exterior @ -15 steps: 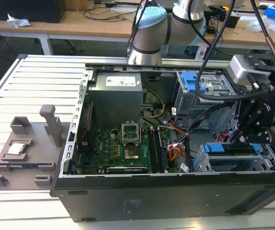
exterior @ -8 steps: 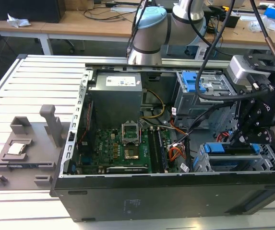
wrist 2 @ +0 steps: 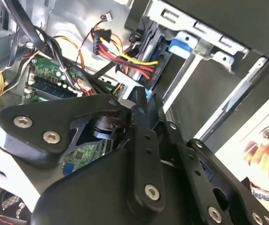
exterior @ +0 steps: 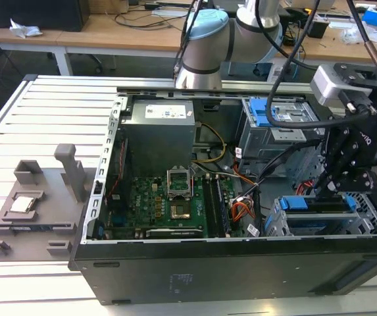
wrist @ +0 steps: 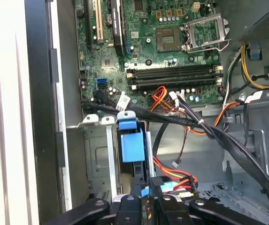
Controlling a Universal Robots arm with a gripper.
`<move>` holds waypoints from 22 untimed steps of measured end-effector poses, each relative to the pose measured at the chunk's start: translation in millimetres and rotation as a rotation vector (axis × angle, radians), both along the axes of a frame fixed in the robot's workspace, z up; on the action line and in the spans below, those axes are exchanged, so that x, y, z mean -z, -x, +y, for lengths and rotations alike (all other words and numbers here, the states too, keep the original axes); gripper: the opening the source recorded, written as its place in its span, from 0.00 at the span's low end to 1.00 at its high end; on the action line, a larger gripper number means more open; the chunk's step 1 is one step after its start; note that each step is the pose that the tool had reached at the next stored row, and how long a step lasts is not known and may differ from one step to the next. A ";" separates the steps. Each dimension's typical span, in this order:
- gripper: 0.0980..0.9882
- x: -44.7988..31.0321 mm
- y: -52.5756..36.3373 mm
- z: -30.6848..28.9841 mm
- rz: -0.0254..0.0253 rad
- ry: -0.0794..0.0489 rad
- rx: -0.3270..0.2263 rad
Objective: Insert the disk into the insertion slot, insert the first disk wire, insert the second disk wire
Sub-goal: 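Insert the second disk wire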
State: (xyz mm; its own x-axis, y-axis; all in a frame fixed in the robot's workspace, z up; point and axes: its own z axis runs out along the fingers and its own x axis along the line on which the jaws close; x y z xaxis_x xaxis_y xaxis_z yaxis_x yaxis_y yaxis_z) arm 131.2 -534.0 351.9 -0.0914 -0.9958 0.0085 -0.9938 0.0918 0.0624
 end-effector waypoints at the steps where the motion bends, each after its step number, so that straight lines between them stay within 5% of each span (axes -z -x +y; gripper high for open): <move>1: 0.05 0.4 2.0 0.0 0.0000 -0.002 0.000; 11: 0.01 14.2 2.8 -0.8 0.0012 -0.007 -0.008; 13: 0.01 8.5 2.7 -0.7 0.0009 -0.010 -0.009; 16: 0.01 -12.0 2.6 -0.7 0.0012 -0.006 -0.009; 22: 0.01 -15.1 2.6 -0.7 0.0012 -0.007 -0.009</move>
